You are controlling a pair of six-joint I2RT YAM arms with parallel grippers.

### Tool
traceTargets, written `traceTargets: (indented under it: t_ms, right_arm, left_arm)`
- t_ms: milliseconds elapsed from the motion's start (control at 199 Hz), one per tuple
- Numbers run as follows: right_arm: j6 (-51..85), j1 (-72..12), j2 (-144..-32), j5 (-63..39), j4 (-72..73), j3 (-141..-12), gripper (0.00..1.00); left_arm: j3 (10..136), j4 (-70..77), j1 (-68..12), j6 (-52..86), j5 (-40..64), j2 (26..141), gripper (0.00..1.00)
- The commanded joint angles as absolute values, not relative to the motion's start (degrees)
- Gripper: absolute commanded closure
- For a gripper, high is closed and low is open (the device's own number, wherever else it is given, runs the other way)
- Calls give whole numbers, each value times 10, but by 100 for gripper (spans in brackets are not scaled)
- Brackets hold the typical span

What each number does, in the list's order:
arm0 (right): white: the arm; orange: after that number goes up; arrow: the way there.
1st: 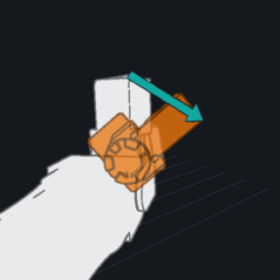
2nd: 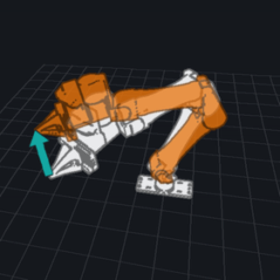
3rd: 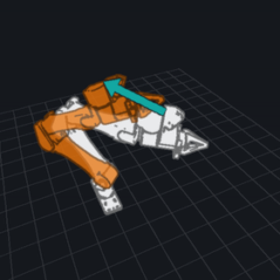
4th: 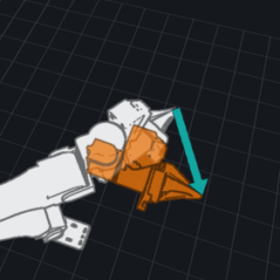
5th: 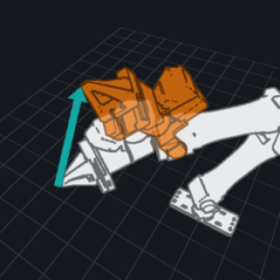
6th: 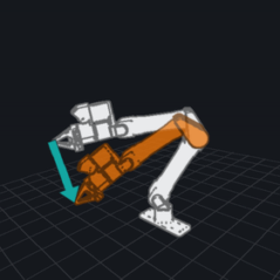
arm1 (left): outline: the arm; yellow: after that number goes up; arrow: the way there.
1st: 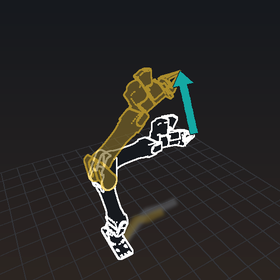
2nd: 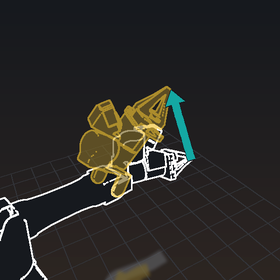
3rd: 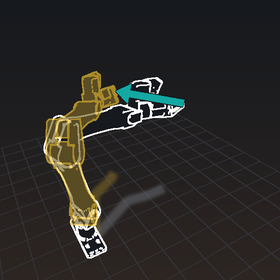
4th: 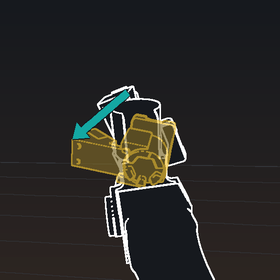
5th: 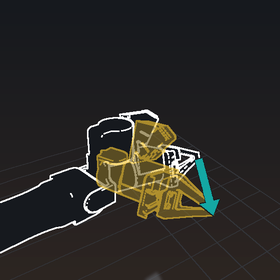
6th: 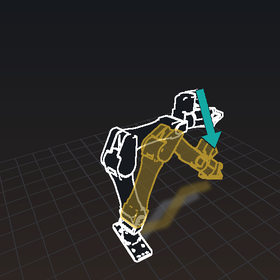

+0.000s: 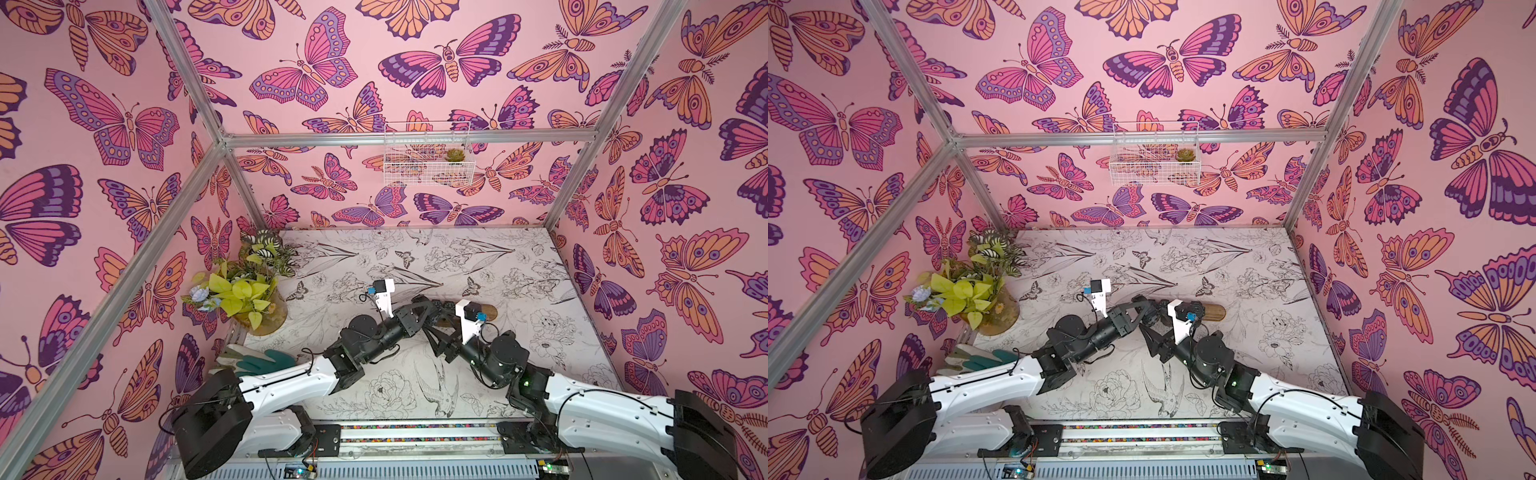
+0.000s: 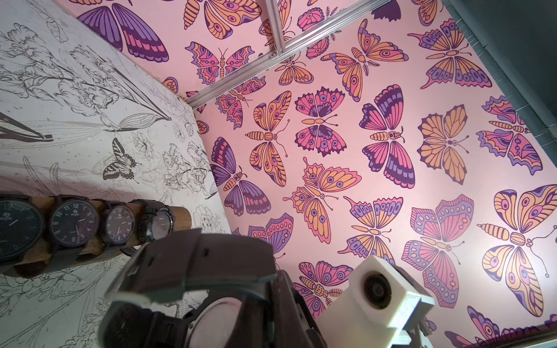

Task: Place watch on stand
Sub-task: Pick up the watch at the center of the board.

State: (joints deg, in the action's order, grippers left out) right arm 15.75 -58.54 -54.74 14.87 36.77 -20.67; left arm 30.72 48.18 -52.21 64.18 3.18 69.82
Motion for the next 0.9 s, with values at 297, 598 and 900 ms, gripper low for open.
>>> traceTargets:
  t_ms: [297, 598, 900]
  right_arm:
    - [118, -589, -545, 138, 363, -219, 33]
    - [102, -589, -552, 146, 379, -225, 35]
    - [95, -589, -562, 129, 380, -239, 43]
  left_arm:
    - [324, 494, -525, 653, 36, 686, 100]
    - [329, 490, -526, 662, 43, 685, 100]
    - [330, 487, -527, 666, 44, 686, 100]
